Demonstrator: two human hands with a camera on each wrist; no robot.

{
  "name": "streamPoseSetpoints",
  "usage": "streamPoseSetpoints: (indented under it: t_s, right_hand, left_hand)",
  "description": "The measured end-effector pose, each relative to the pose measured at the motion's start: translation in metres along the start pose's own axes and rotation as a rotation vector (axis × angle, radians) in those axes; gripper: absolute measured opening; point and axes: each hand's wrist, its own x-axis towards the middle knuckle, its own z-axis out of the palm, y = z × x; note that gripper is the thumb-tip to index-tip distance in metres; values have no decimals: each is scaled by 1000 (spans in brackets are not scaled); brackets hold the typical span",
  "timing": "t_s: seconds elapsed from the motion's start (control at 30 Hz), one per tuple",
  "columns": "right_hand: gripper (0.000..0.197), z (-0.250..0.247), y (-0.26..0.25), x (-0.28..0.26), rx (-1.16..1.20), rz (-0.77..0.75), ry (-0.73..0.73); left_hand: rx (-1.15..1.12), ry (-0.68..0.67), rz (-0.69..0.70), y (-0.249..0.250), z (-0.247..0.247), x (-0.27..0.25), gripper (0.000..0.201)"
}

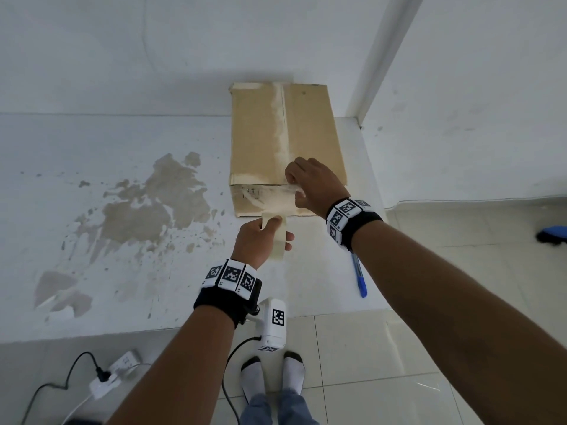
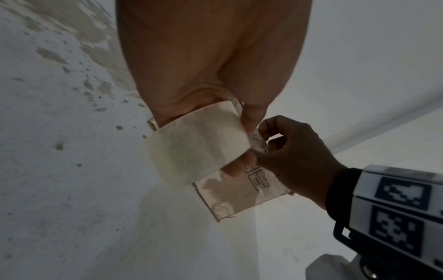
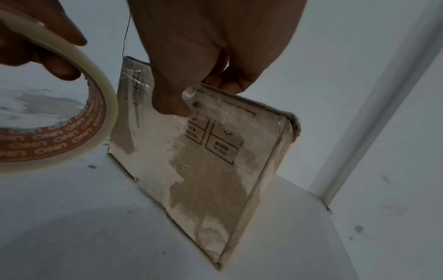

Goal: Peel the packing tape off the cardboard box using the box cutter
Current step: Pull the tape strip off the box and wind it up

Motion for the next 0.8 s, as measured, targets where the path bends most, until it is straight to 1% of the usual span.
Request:
streamPoseSetpoints:
  t_s: [0.17, 0.3, 0.53, 0.7, 0.8]
  right_hand:
    - [30, -1, 4, 0, 116, -8, 10]
    - [19, -2, 6, 2, 216, 37, 50]
    - [23, 8, 3, 4, 225, 74, 68]
    - [20, 5, 10, 3, 368, 136, 66]
    - [20, 6, 8, 4, 381, 168, 75]
  left_hand:
    - [1, -1, 9, 0, -1, 0, 28]
    - [-10, -11, 6, 2, 1, 1, 26]
    - [-11, -23, 13, 3, 3, 4, 24]
    - [-1, -27, 6, 5, 4, 5, 28]
    - [-9, -30, 10, 6, 4, 5, 27]
